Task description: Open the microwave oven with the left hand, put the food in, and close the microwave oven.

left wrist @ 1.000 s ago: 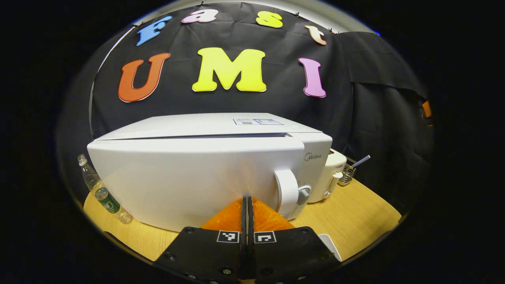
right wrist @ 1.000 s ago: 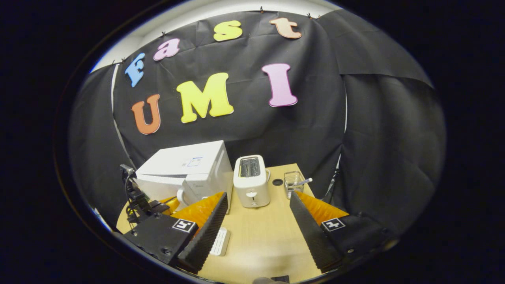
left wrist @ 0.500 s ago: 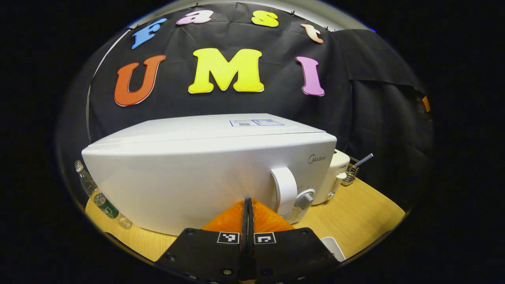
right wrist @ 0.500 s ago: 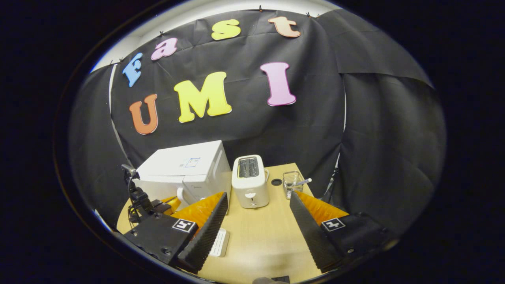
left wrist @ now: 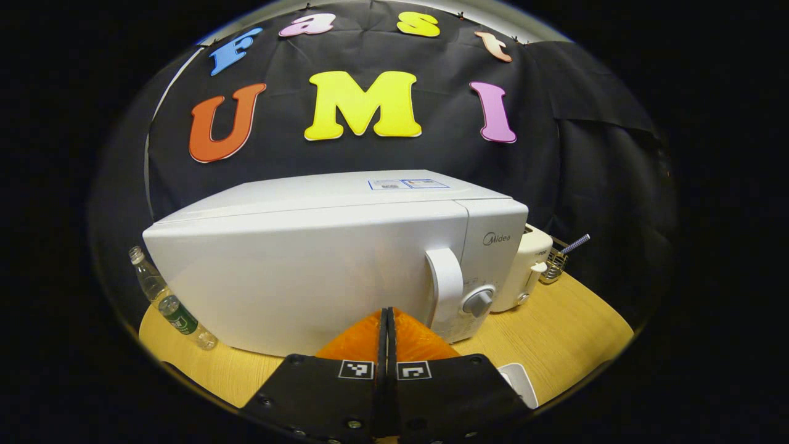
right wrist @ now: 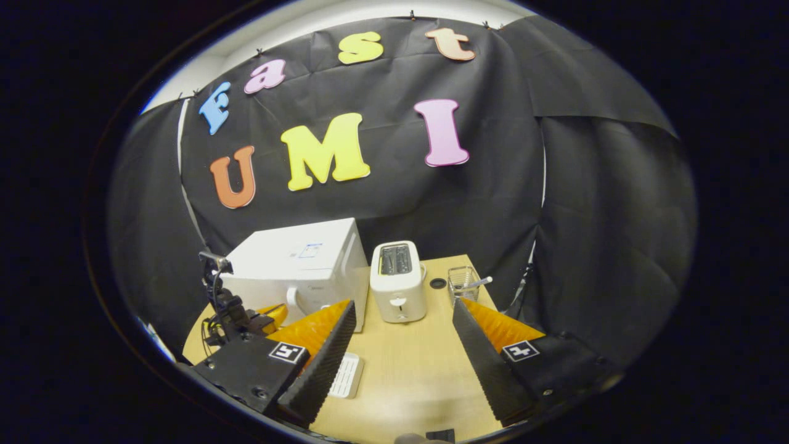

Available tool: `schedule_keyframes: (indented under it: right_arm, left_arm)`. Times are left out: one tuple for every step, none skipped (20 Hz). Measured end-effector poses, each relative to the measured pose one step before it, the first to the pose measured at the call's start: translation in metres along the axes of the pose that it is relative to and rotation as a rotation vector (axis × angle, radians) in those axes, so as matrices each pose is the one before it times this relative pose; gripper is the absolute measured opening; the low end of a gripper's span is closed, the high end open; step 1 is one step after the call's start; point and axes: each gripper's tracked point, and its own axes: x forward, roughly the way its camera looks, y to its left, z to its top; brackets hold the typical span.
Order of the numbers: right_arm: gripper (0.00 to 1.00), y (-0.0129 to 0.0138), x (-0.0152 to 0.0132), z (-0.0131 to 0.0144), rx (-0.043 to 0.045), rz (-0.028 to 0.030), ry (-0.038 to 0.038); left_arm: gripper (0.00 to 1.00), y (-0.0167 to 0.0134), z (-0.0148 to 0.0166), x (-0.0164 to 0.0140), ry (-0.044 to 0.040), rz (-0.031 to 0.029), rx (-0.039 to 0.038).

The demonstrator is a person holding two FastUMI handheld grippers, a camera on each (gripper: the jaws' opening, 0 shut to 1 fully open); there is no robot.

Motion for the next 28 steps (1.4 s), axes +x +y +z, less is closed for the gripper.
schedule_keyframes:
  right_arm:
    - [1.00,0.00263,-0.00251,-0.00103,-0.00026,0.00336,-0.00200]
    - [1.00,0.00235,-0.00218,-0.00202,0.00070,0.00214,-0.00216]
    - [1.00,0.00250,-0.00164,-0.00316,0.00074,0.00217,-0.00119]
    - [1.00,0.00269,-0.00200,-0.00280,0.00186,0.00367,0.00004]
    - [1.00,0.00320,-0.00409,-0.00394,0.00145,0.00166,-0.00106]
    - [1.00,-0.00471,-0.00098,-0.00304,-0.00028,-0.00004,0.00058]
    - [1.00,0.00347,-0.00412,-0.00414,-0.00254,-0.00108,0.00359]
    - [1.00,0.00333,-0.00453,-0.00443,-0.00132,-0.00164,0.00645]
    - [1.00,0.00510,-0.00580,-0.00406,-0.00111,0.00495,0.00348]
    - [1.00,0.00502,-0.00724,-0.00266,-0.00395,0.00006,-0.00288]
    - [1.00,0.01180,-0.01121,-0.00218,-0.00523,-0.00040,-0.00695]
    - [1.00,0.00267,-0.00725,-0.00846,-0.00282,0.00519,-0.00355]
    - [1.00,0.00677,-0.00539,-0.00256,-0.00299,0.00585,-0.00234]
    - [1.00,0.00729,-0.00686,-0.00395,-0.00341,0.00280,-0.00727]
    - [1.00,0.00805,-0.00676,-0.00231,-0.00167,0.00450,-0.00783]
    - [1.00,0.00779,-0.00679,-0.00120,-0.00232,0.00635,-0.00734]
    - [1.00,0.00763,-0.00461,-0.00035,-0.00599,0.00645,-0.00797]
    - [1.00,0.00706,-0.00594,-0.00077,-0.00750,0.00369,-0.00452]
    - [1.00,0.00549,-0.00487,0.00329,-0.00499,0.00412,-0.01486]
    - [1.00,0.00627,-0.00534,0.00564,-0.00643,0.00373,-0.02035]
    - [1.00,0.00920,-0.00369,0.00893,-0.00657,0.00070,-0.00910]
    - [1.00,0.00576,-0.00515,0.00239,0.00545,0.00505,-0.01048]
    - [1.00,0.00941,-0.00512,0.00773,0.01434,0.01682,-0.01889]
    - [1.00,0.00983,-0.00222,0.00533,0.00448,0.00651,-0.01146]
    - [1.00,0.00611,-0.00280,0.00636,-0.00445,-0.00002,-0.01357]
    - [1.00,0.00489,-0.00100,0.00541,-0.00673,-0.00035,-0.01640]
    - [1.00,0.00461,-0.00301,0.00734,-0.00287,-0.00234,-0.01401]
    - [1.00,0.00591,-0.00368,0.00600,0.00160,0.00611,-0.01016]
  left_arm:
    - [0.00,0.00208,-0.00280,-0.00923,-0.00511,0.00144,0.00062]
    - [0.05,0.00061,-0.00531,-0.00863,0.00676,0.00194,0.00106]
    - [0.50,-0.00170,-0.00740,-0.01250,0.01379,-0.01139,0.00193]
    - [0.95,0.00724,-0.00326,-0.00756,-0.00906,0.02559,0.01007]
    - [0.93,0.00624,-0.00214,-0.00579,-0.01184,0.01264,0.01139]
    - [0.93,0.00339,-0.00395,-0.00768,0.00914,0.00203,0.00048]
    - [0.93,0.00227,-0.00493,-0.00743,0.00765,0.00496,-0.00708]
    - [0.94,0.00184,-0.00328,-0.00800,0.00350,0.00084,-0.01085]
    - [0.94,0.00357,-0.00118,-0.00778,0.00234,0.00514,-0.01133]
    - [0.94,0.00413,0.00195,-0.00864,-0.00701,0.00498,-0.00846]
    - [0.94,0.00301,0.00227,-0.00998,0.00137,0.00865,-0.00861]
    - [0.94,0.00390,0.00248,-0.01213,-0.00772,0.00809,-0.00233]
    - [0.94,0.00397,0.00635,-0.01323,-0.00976,0.00634,-0.00113]
    - [0.94,0.00412,0.00828,-0.01466,-0.01655,0.00416,0.00007]
    - [0.94,0.00557,0.00966,-0.01267,-0.01684,0.01136,0.00295]
    - [0.94,0.00701,0.01078,-0.01481,-0.01619,0.01011,0.00980]
    - [0.94,0.00693,0.01140,-0.01558,-0.01938,0.01401,0.01199]
    - [0.94,0.00892,0.01297,-0.01480,-0.01314,0.01808,0.00782]
    - [0.94,0.00592,0.01311,-0.01351,-0.01545,0.00722,0.00228]
    - [0.94,0.00394,0.01319,-0.01460,-0.02113,-0.00086,0.00074]
    - [0.94,0.00377,0.01124,-0.01280,-0.00813,-0.00039,0.00377]
    - [0.94,0.00568,0.01146,-0.01519,-0.01041,0.00378,0.00819]
    - [0.94,0.00564,0.01257,-0.01361,-0.01505,0.00748,0.00409]
    - [0.94,0.00516,0.01341,-0.01207,-0.01356,0.01115,0.00085]
    - [0.94,0.00473,0.01152,-0.01109,-0.01030,0.00769,-0.00242]
    - [0.94,0.00284,0.01084,-0.01025,-0.00994,0.00430,-0.01053]
    - [0.94,0.00199,0.01069,-0.00770,-0.00633,0.00156,-0.01367]
    - [0.94,0.00235,0.00876,-0.00745,0.00004,0.00138,-0.00403]
